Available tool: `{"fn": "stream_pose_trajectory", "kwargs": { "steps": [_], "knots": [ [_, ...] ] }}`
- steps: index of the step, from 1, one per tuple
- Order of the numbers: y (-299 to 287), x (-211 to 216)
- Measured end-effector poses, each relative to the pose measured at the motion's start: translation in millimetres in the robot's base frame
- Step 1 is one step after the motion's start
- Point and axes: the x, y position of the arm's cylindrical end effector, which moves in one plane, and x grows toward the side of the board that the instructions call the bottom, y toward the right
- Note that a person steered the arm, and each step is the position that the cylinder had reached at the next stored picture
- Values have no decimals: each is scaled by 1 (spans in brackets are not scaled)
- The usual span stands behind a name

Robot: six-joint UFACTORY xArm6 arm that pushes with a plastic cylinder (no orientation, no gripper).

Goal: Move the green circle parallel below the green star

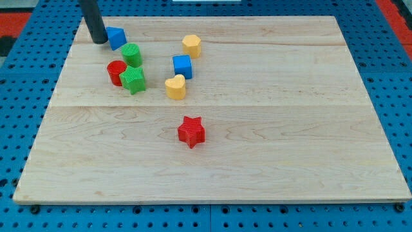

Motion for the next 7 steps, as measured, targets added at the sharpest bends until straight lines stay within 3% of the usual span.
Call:
{"fn": "stream_pose_trajectory", "kwargs": {
  "steps": [3,4,6,7],
  "knots": [
    [116,-16],
    [102,-37],
    [155,-40],
    [122,-46]
  ]
}}
